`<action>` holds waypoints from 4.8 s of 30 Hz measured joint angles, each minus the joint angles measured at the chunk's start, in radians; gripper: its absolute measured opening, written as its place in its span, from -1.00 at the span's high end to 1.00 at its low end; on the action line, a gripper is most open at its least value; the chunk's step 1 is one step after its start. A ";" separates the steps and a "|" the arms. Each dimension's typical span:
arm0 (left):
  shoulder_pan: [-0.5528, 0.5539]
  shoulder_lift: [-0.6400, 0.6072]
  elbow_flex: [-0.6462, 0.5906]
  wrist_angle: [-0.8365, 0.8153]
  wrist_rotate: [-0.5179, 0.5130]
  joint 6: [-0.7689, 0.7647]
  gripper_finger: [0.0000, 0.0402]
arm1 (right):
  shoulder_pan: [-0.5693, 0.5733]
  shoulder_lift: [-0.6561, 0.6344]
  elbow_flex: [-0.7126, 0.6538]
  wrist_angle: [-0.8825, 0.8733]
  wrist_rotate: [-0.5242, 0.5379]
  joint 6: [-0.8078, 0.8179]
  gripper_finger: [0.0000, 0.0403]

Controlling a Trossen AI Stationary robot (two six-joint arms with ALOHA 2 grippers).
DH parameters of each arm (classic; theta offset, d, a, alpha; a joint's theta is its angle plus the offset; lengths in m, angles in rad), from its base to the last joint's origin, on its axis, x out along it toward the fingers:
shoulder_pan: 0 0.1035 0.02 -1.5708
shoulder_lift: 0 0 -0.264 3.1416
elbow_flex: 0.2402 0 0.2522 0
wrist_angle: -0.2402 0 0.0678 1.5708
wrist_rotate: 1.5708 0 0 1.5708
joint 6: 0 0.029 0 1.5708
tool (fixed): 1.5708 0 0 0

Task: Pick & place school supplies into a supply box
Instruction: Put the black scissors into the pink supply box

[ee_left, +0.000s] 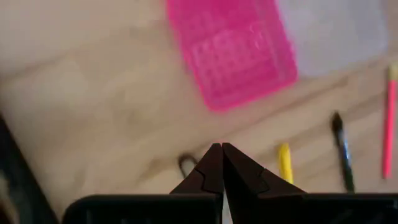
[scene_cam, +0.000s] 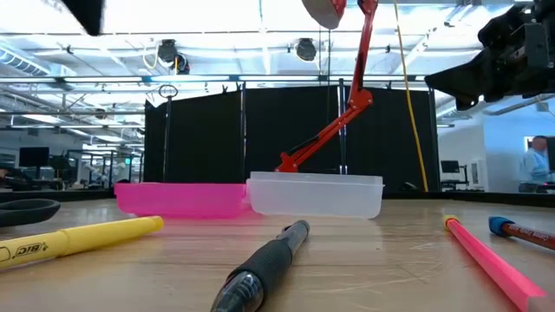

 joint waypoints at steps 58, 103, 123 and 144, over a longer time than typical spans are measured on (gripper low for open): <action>-0.056 0.234 -0.313 0.515 0.233 -0.422 -0.01 | 0.000 0.003 0.000 0.026 -0.103 0.012 1.00; -0.062 0.315 -0.189 0.264 0.100 -0.342 0.71 | 0.000 0.006 0.000 -0.030 -0.134 0.039 1.00; 0.408 0.333 0.144 0.565 -0.051 0.365 0.71 | 0.000 0.016 0.000 -0.027 -0.130 0.067 1.00; 0.612 0.553 0.146 0.874 0.115 0.560 0.71 | 0.000 0.017 0.000 -0.024 -0.129 0.065 1.00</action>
